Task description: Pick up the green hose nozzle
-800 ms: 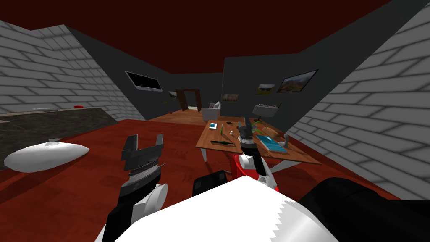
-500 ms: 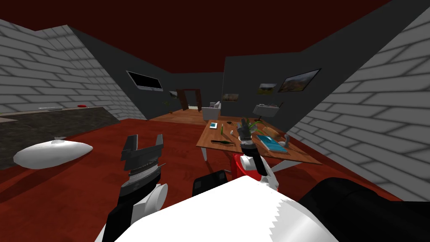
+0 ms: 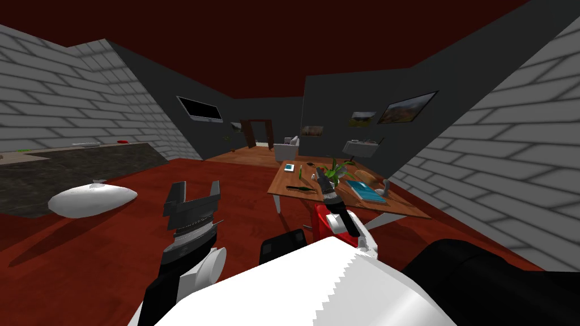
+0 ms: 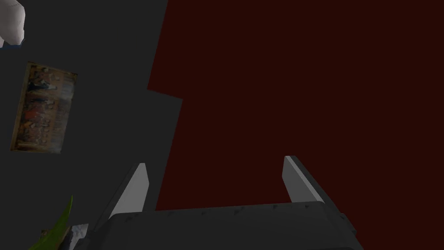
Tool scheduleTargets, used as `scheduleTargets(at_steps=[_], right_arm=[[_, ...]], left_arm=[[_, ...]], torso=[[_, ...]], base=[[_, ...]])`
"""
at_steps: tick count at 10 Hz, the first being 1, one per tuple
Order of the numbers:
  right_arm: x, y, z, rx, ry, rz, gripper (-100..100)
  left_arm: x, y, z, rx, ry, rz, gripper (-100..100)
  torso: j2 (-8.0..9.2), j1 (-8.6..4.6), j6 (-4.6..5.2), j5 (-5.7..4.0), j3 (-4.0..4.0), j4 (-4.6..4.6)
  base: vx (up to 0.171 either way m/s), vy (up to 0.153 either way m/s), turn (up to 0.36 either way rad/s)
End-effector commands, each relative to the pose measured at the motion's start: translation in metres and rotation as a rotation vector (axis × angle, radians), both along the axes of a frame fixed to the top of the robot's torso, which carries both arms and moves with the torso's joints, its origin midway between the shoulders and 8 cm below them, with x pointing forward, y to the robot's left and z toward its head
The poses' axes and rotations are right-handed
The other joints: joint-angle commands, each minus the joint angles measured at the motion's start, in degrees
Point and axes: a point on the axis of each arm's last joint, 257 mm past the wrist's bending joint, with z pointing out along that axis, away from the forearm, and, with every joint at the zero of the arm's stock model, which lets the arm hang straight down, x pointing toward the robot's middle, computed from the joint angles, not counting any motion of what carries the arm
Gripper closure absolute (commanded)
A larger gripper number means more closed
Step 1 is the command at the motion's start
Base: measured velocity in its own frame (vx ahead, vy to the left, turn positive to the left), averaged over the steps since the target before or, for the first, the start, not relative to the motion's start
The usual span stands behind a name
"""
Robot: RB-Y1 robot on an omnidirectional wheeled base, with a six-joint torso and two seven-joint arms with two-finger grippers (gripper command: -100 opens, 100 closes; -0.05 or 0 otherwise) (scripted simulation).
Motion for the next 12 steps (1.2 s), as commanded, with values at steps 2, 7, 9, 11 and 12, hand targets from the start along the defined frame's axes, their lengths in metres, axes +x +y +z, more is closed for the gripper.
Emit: scheduleTargets(at_steps=[2, 7, 9, 11, 12], right_arm=[[0.002, 0.0, -0.039, -0.095, 0.089, 0.0, -100], [-0.002, -0.006, -0.12, -0.282, 0.264, 0.003, -100], [-0.007, -0.011, -0.152, -0.355, 0.33, 0.007, -100], [-0.013, -0.014, -0.177, -0.428, 0.381, 0.017, -100], [-0.015, -0.018, -0.186, -0.428, 0.401, 0.012, -100]], left_arm=[[0.0, 0.0, 0.0, 0.0, 0.0, 0.0, 0], [0.0, 0.0, 0.0, 0.0, 0.0, 0.0, 0], [0.0, 0.0, 0.0, 0.0, 0.0, 0.0, 0], [0.0, 0.0, 0.0, 0.0, 0.0, 0.0, 0], [0.0, 0.0, 0.0, 0.0, 0.0, 0.0, 0]], torso=[[-0.02, 0.02, 0.01, 0.01, 0.0, 0.01], [-0.12, 0.03, 0.0, 0.01, -0.05, -0.01], [-0.17, 0.04, 0.01, 0.02, -0.08, -0.02], [-0.19, 0.09, 0.01, 0.03, -0.09, -0.02], [-0.21, 0.1, -0.01, 0.03, -0.11, -0.03]], base=[[-0.091, 0.051, 0.034], [-0.082, 0.055, 0.051], [-0.056, 0.058, 0.06], [-0.044, 0.064, 0.059], [-0.033, 0.049, 0.041]])
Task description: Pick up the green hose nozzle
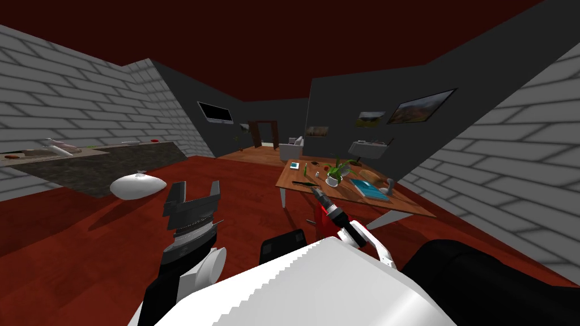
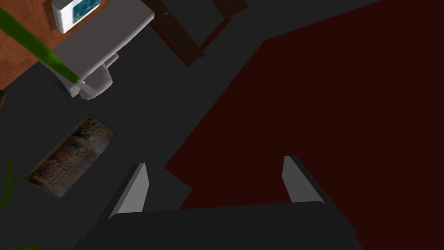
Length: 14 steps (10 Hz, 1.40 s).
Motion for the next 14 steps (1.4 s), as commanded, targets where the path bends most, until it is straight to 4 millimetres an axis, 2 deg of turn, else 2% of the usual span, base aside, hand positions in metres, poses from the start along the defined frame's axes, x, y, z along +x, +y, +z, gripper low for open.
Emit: scheduleTargets(at_steps=[1, 5, 6, 7, 8, 9, 10, 11, 12, 13, 14], right_arm=[[-0.002, -0.003, -0.017, -0.014, 0.026, -0.006, -100], [-0.026, -0.021, -0.082, -0.167, 0.167, 0.016, -100], [-0.037, -0.025, -0.102, -0.242, 0.209, 0.044, -100], [-0.041, -0.031, -0.112, -0.246, 0.233, 0.034, -100], [-0.042, -0.032, -0.114, -0.246, 0.238, 0.033, -100], [-0.056, -0.039, -0.136, -0.324, 0.288, 0.061, -100], [-0.06, -0.045, -0.144, -0.327, 0.308, 0.054, -100], [-0.075, -0.053, -0.165, -0.404, 0.357, 0.086, -100], [-0.08, -0.059, -0.173, -0.408, 0.378, 0.079, -100], [-0.097, -0.069, -0.192, -0.486, 0.427, 0.115, -100], [-0.102, -0.075, -0.199, -0.49, 0.447, 0.107, -100]], left_arm=[[0.0, 0.0, 0.0, 0.0, 0.0, 0.0, 0], [0.0, 0.0, 0.0, 0.0, 0.0, 0.0, 0], [0.0, 0.0, 0.0, 0.0, 0.0, 0.0, 0], [0.0, 0.0, 0.0, 0.0, 0.0, 0.0, 0], [0.0, 0.0, 0.0, 0.0, 0.0, 0.0, 0], [0.0, 0.0, 0.0, 0.0, 0.0, 0.0, 0], [0.0, 0.0, 0.0, 0.0, 0.0, 0.0, 0], [0.0, 0.0, 0.0, 0.0, 0.0, 0.0, 0], [0.0, 0.0, 0.0, 0.0, 0.0, 0.0, 0], [0.0, 0.0, 0.0, 0.0, 0.0, 0.0, 0], [0.0, 0.0, 0.0, 0.0, 0.0, 0.0, 0]], torso=[[0.0, 0.0, 0.0, 0.0, 0.0, 0.0], [-0.1, 0.02, -0.01, 0.0, -0.06, -0.02], [-0.13, 0.01, 0.0, 0.01, -0.07, -0.03], [-0.14, 0.05, -0.02, 0.01, -0.08, -0.03], [-0.17, 0.0, 0.0, 0.01, -0.09, -0.03], [-0.17, -0.1, 0.0, -0.02, -0.1, -0.03], [-0.23, -0.05, -0.03, -0.01, -0.13, -0.05], [-0.23, -0.06, 0.0, -0.01, -0.13, -0.05], [-0.26, -0.01, -0.01, 0.0, -0.15, -0.05], [-0.27, -0.02, 0.0, 0.0, -0.16, -0.06], [-0.31, 0.06, -0.03, 0.02, -0.18, -0.06]], base=[[-0.012, 0.023, -0.009], [-0.012, 0.054, 0.083], [0.001, 0.07, 0.122], [0.011, 0.054, 0.06], [0.01, 0.021, -0.017], [0.026, 0.047, 0.14], [0.023, 0.04, 0.084], [0.034, 0.057, 0.126], [0.039, 0.051, 0.064], [0.047, 0.079, 0.145], [0.051, 0.058, 0.061]])
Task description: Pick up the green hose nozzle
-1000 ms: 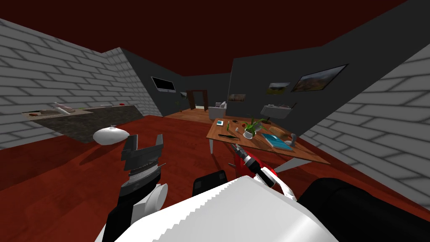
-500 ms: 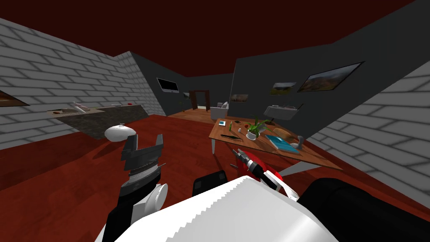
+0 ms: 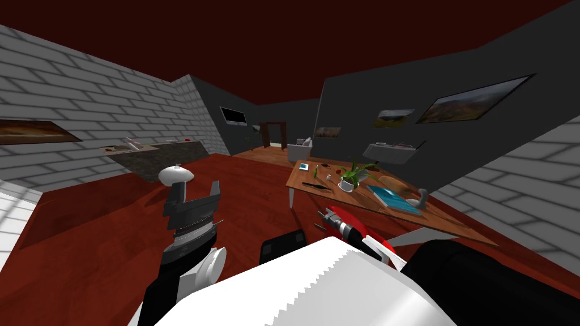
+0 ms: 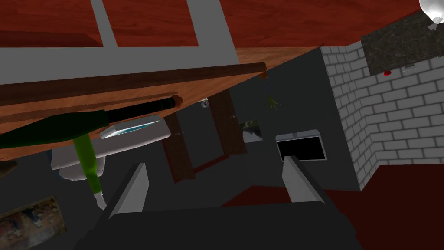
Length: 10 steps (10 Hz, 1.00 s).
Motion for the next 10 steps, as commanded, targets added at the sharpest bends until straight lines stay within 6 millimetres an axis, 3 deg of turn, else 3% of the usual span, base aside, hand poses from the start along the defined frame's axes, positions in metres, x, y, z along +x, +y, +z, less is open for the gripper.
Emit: scheduleTargets(at_steps=[1, 3, 6, 8, 9, 10], right_arm=[[-0.024, -0.014, -0.021, -0.083, 0.062, 0.048, -100], [-0.032, -0.024, -0.031, -0.094, 0.09, 0.032, -100], [-0.071, -0.051, -0.061, -0.234, 0.199, 0.122, -100], [-0.082, -0.063, -0.069, -0.247, 0.23, 0.106, -100], [-0.103, -0.08, -0.081, -0.316, 0.287, 0.152, -100], [-0.107, -0.084, -0.084, -0.321, 0.298, 0.146, -100]], left_arm=[[0.0, 0.0, 0.0, 0.0, 0.0, 0.0, 0], [0.0, 0.0, 0.0, 0.0, 0.0, 0.0, 0], [0.0, 0.0, 0.0, 0.0, 0.0, 0.0, 0], [0.0, 0.0, 0.0, 0.0, 0.0, 0.0, 0], [0.0, 0.0, 0.0, 0.0, 0.0, 0.0, 0], [0.0, 0.0, 0.0, 0.0, 0.0, 0.0, 0]], torso=[[0.0, 0.0, 0.0, 0.0, 0.0, 0.0], [-0.1, -0.08, 0.0, -0.02, -0.06, -0.02], [-0.08, -0.05, 0.0, -0.01, -0.05, -0.02], [-0.16, -0.08, 0.0, -0.02, -0.1, -0.04], [-0.02, -0.12, 0.01, -0.02, -0.02, -0.01], [-0.1, -0.11, -0.03, -0.02, -0.05, -0.02]], base=[[0.075, 0.048, 0.151], [0.065, 0.029, 0.035], [0.084, 0.046, 0.131], [0.069, 0.026, 0.029], [0.083, 0.032, 0.15], [0.097, 0.022, 0.093]])
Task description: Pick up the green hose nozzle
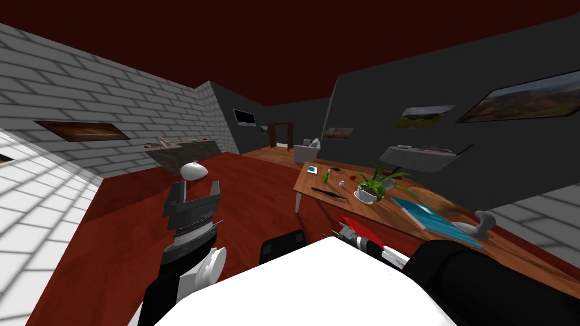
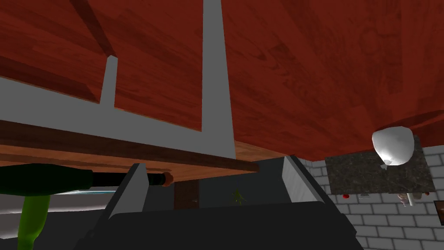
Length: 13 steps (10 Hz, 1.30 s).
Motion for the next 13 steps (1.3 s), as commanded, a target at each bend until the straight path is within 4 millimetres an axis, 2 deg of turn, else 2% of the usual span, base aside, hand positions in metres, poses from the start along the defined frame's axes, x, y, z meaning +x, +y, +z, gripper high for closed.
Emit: scheduleTargets(at_steps=[1, 2, 4, 5, 6, 7, 8, 9, 10, 11, 13], right_arm=[[-0.022, -0.018, -0.011, -0.07, 0.062, 0.058, -100], [-0.03, -0.027, -0.015, -0.083, 0.081, 0.045, -100], [-0.071, -0.064, -0.026, -0.2, 0.197, 0.137, -100], [-0.076, -0.072, -0.027, -0.212, 0.209, 0.132, -100], [-0.093, -0.089, -0.028, -0.263, 0.259, 0.181, -100], [-0.1, -0.097, -0.029, -0.275, 0.276, 0.17, -100], [-0.116, -0.114, -0.028, -0.324, 0.325, 0.217, -100], [-0.123, -0.122, -0.028, -0.335, 0.34, 0.208, -100], [-0.141, -0.143, -0.025, -0.385, 0.394, 0.248, -100], [-0.143, -0.145, -0.025, -0.389, 0.4, 0.245, -100], [-0.175, -0.185, -0.014, -0.482, 0.501, 0.316, -100]], left_arm=[[0.0, 0.0, 0.0, 0.0, 0.0, 0.0, 0], [0.0, 0.0, 0.0, 0.0, 0.0, 0.0, 0], [0.0, 0.0, 0.0, 0.0, 0.0, 0.0, 0], [0.0, 0.0, 0.0, 0.0, 0.0, 0.0, 0], [0.0, 0.0, 0.0, 0.0, 0.0, 0.0, 0], [0.0, 0.0, 0.0, 0.0, 0.0, 0.0, 0], [0.0, 0.0, 0.0, 0.0, 0.0, 0.0, 0], [0.0, 0.0, 0.0, 0.0, 0.0, 0.0, 0], [0.0, 0.0, 0.0, 0.0, 0.0, 0.0, 0], [0.0, 0.0, 0.0, 0.0, 0.0, 0.0, 0], [0.0, 0.0, 0.0, 0.0, 0.0, 0.0, 0]], torso=[[0.0, 0.0, 0.0, 0.0, 0.0, 0.0], [-0.08, 0.01, -0.03, 0.0, -0.04, -0.01], [-0.25, 0.15, -0.04, 0.03, -0.14, -0.05], [-0.47, 0.14, -0.03, 0.04, -0.26, -0.1], [-0.32, 0.06, 0.0, 0.01, -0.2, -0.08], [-0.27, 0.09, -0.02, 0.02, -0.16, -0.06], [-0.12, 0.09, 0.02, 0.02, -0.08, -0.04], [-0.12, 0.06, -0.01, 0.02, -0.07, -0.02], [-0.06, 0.05, 0.0, 0.01, -0.04, -0.02], [-0.11, 0.12, -0.01, 0.03, -0.06, -0.02], [-0.12, 0.04, 0.0, 0.02, -0.07, -0.03]], base=[[0.116, 0.028, 0.149], [0.128, 0.025, 0.078], [0.198, 0.065, 0.176], [0.163, 0.022, 0.058], [0.151, 0.038, 0.112], [0.114, 0.033, 0.07], [0.12, 0.024, 0.093], [0.103, 0.021, 0.067], [0.125, 0.043, 0.109], [0.121, 0.024, 0.054], [0.164, 0.033, 0.125]])
